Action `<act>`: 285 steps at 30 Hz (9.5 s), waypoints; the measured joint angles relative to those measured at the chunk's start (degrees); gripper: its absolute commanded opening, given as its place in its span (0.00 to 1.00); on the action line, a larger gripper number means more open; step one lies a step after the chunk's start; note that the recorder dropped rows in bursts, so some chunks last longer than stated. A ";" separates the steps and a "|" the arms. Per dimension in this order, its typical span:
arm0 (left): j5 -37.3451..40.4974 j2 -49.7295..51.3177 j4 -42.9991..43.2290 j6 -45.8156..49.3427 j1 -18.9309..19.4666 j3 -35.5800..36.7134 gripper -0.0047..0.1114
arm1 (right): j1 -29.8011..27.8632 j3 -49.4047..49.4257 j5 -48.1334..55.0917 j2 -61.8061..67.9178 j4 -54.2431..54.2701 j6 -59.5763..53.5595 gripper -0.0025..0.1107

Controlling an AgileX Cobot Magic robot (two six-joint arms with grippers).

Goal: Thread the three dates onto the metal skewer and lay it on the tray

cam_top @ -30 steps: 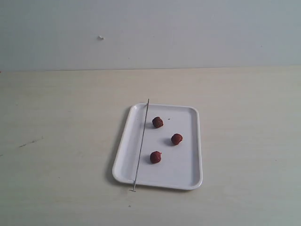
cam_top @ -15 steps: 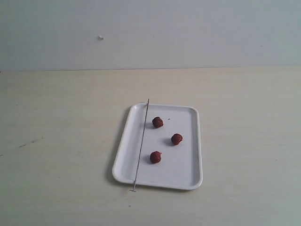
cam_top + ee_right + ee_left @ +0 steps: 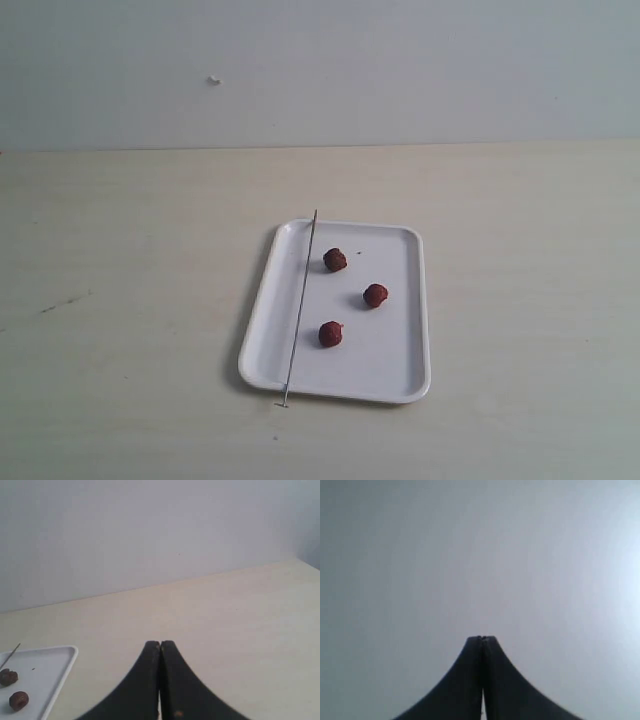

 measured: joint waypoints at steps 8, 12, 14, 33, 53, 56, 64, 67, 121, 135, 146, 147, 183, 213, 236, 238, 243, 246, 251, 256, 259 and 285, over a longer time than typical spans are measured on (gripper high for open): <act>23.82 20.71 -24.85 14.78 0.22 -23.33 0.04 | 0.00 0.00 0.00 0.00 0.00 0.00 0.02; 55.40 50.27 -25.81 22.91 0.22 -41.08 0.04 | 0.00 0.00 0.00 0.00 0.00 0.00 0.02; 66.12 60.85 -26.04 24.39 -1.40 -47.41 0.04 | 0.00 0.00 0.00 0.00 0.00 0.00 0.02; 90.17 112.75 -26.04 26.37 -26.53 -85.85 0.05 | 0.00 0.00 0.00 0.00 0.00 0.00 0.02; 91.01 126.49 -25.01 25.68 -28.49 -94.41 0.37 | 0.00 0.00 0.00 0.00 0.00 0.00 0.02; 90.48 127.45 -25.01 25.68 -28.49 -94.41 0.37 | 0.00 0.00 0.00 0.00 0.00 0.00 0.02; 89.08 128.01 -25.01 25.68 -28.49 -94.55 0.37 | 0.00 0.00 0.00 0.00 0.00 0.00 0.02; 89.08 128.01 -25.01 25.02 -28.49 -94.55 0.37 | 0.00 0.00 0.00 0.00 0.00 0.00 0.02; 89.07 126.13 -24.78 19.81 -24.32 -94.89 0.04 | 0.00 0.00 0.00 0.00 0.00 0.00 0.02; 95.27 111.74 -20.55 42.20 -22.94 -84.86 0.04 | 0.00 0.00 0.00 0.00 0.00 0.00 0.02; 93.87 98.09 -16.22 53.51 -20.98 -70.26 0.04 | 0.00 0.00 0.00 0.00 0.00 0.00 0.02; 94.22 97.70 -15.93 53.69 -20.98 -70.26 0.04 | 0.00 0.00 0.00 0.00 0.00 0.00 0.02; 83.41 96.84 -11.75 67.94 -20.98 -59.77 0.04 | 0.00 -3.39 -23.66 1.63 12.65 10.98 0.02; 85.68 96.84 -11.84 77.70 -20.98 -58.20 0.04 | 22.16 -72.97 44.66 101.71 11.27 -26.01 0.08; 86.36 96.84 -9.98 76.89 -20.39 -58.20 0.04 | 31.84 -81.76 32.70 121.40 1.39 -25.66 0.53; 86.36 96.84 -9.98 76.89 -20.39 -58.20 0.04 | 31.84 -81.76 32.46 121.79 1.51 -25.66 0.53; 86.36 96.84 -9.98 76.89 -20.39 -58.20 0.04 | 31.84 -81.76 31.83 123.23 1.79 -25.66 0.53; 86.36 96.84 -9.98 76.89 -20.39 -58.20 0.04 | 31.84 -81.76 31.52 124.17 2.07 -25.66 0.54; 86.25 96.84 -9.98 76.89 -20.39 -58.20 0.04 | 31.84 -81.76 31.03 124.70 2.48 -25.66 0.54; 86.14 96.84 -9.98 76.76 -20.39 -58.20 0.04 | 31.84 -81.76 30.43 124.70 4.47 -25.54 0.54; 86.03 96.84 -9.98 76.73 -20.39 -58.20 0.04 | 31.84 -81.76 30.28 124.70 4.85 -25.54 0.54; 85.92 96.84 -10.10 76.64 -20.39 -58.20 0.04 | 31.84 -81.76 31.48 125.08 5.10 -24.24 0.54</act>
